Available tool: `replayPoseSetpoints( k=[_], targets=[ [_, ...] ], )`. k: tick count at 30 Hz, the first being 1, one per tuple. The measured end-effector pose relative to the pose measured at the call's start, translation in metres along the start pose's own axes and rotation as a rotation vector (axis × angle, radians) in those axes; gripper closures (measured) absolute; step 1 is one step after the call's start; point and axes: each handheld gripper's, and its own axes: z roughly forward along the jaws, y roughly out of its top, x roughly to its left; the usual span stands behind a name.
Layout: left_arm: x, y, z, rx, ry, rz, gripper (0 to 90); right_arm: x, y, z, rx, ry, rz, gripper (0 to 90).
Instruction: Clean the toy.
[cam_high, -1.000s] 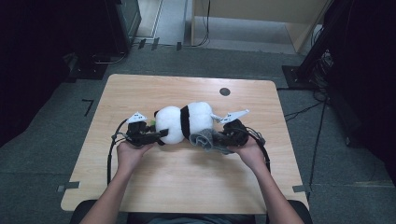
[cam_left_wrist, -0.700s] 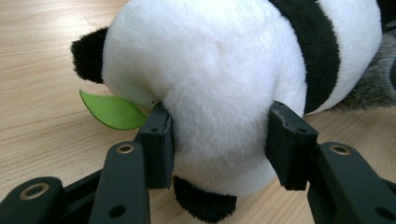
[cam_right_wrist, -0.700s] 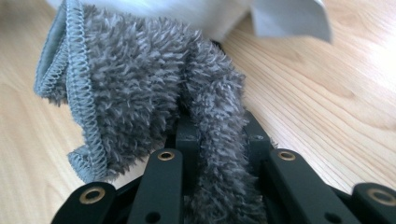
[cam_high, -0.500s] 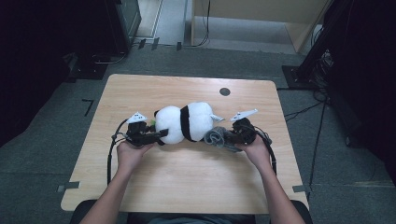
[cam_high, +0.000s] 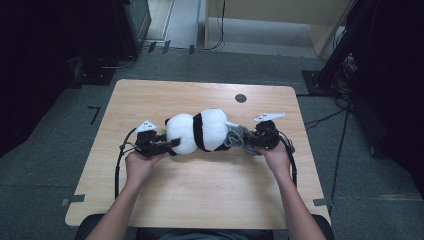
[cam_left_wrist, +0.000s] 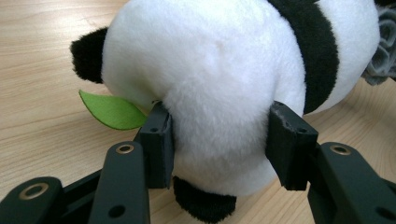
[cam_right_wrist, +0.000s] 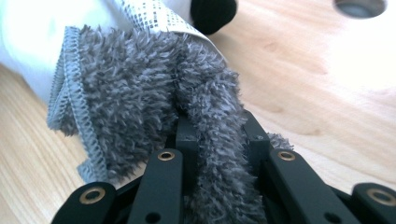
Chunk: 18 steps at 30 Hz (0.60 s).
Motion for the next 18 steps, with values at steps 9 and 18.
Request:
replayPoseSetpoints(
  k=[9,18],
  targets=[
    [-0.001,0.000,0.000,-0.003,0.003,-0.002,47.7,-0.012,0.010,-0.019,-0.071,-0.064,0.046,75.4],
    [-0.011,0.000,0.001,-0.004,0.002,-0.002,47.6,-0.001,0.018,-0.010,-0.101,-0.084,0.054,74.9]
  ],
)
